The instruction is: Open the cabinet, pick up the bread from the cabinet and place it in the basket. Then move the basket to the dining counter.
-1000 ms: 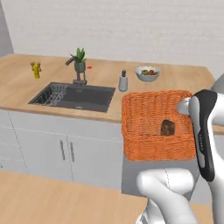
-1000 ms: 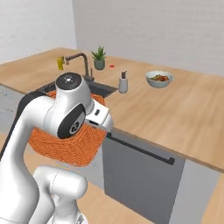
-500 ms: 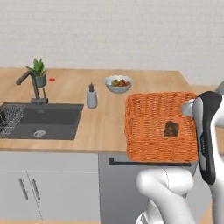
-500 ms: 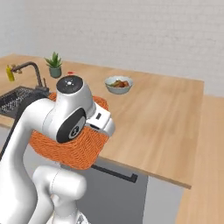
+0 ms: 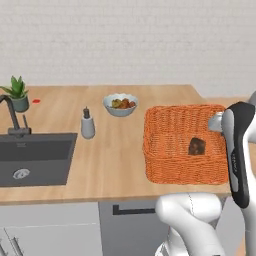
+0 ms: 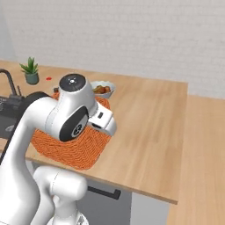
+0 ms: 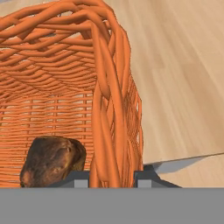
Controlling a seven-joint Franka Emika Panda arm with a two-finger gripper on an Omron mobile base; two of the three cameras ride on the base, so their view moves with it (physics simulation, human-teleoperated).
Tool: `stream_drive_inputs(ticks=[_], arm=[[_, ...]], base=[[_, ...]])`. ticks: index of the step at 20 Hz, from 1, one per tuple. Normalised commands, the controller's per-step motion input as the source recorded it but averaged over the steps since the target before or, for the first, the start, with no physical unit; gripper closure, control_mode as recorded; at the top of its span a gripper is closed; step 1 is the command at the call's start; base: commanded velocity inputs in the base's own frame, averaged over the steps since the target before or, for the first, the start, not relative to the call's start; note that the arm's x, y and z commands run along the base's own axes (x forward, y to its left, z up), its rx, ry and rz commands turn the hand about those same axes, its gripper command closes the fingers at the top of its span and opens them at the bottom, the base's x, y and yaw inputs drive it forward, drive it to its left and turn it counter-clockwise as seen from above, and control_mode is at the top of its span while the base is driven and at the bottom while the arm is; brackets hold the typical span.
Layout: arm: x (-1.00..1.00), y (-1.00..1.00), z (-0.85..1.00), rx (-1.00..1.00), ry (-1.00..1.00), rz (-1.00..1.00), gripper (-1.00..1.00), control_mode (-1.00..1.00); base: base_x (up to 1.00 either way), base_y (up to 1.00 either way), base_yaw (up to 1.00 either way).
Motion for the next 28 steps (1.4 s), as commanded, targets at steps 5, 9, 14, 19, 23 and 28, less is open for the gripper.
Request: stream_drive_inputs(ticks=[5,9,14,19,23,28], arm=[[0.00,0.00,0.00,0.00,0.00,0.00,1.00,1.00],[0.00,0.00,0.00,0.00,0.00,0.00,1.00,1.00],[0.54,-0.25,-0.22,0.00,0.00,0.00,1.00,-1.00],[0.95,-0.57,-0.42,0.00,0.00,0.00,1.00,-1.00],[0.91,-0.47,-0.49,0.00,0.01,0.00,1.00,-1.00],[0.78,-0.34,-0.24,0.00,0.01,0.00,1.00,-1.00]], base=[[-0.19,0.00,-0.23],[-0.03,0.00,-0.22],[0.12,-0.02,-0.03],[0.00,0.00,0.00],[0.00,0.00,0.00],[0.00,0.00,0.00]])
